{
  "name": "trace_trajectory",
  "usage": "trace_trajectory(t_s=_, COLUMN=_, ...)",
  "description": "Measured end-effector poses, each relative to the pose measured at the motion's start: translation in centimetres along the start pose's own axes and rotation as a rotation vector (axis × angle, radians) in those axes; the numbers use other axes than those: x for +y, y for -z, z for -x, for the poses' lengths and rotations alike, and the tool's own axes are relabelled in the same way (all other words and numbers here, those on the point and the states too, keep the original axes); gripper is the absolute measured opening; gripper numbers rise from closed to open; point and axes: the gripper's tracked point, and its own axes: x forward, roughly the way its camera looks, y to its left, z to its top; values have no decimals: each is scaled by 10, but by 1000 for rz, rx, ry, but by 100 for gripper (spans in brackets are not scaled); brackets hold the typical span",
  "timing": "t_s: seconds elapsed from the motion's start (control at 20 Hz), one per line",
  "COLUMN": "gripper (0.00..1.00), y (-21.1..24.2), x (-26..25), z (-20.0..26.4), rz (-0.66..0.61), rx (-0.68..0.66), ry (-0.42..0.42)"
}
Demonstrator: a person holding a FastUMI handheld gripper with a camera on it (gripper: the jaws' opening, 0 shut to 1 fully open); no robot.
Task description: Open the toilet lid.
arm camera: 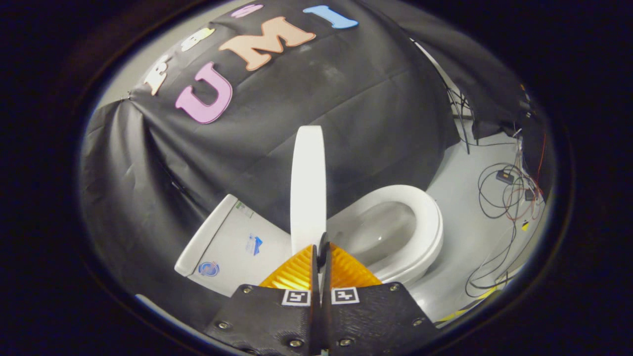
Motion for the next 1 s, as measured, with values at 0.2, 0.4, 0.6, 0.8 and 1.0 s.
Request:
trace_trajectory(t_s=0.2, gripper=1, y=0, x=11, z=1, rz=30, rx=-10, ry=-10)
trace_trajectory(t_s=0.4, gripper=1, y=-1, x=21, z=2, rz=34, rx=-22, ry=-18)
trace_trajectory(t_s=0.6, gripper=1, y=-2, x=33, z=2, rz=78, rx=-33, ry=-24)
trace_trajectory(t_s=0.8, gripper=1, y=-1, x=45, z=3, rz=100, rx=-45, ry=-30)
trace_trajectory(t_s=1.0, gripper=2, y=0, x=63, z=5, rz=136, rx=-55, ry=-40)
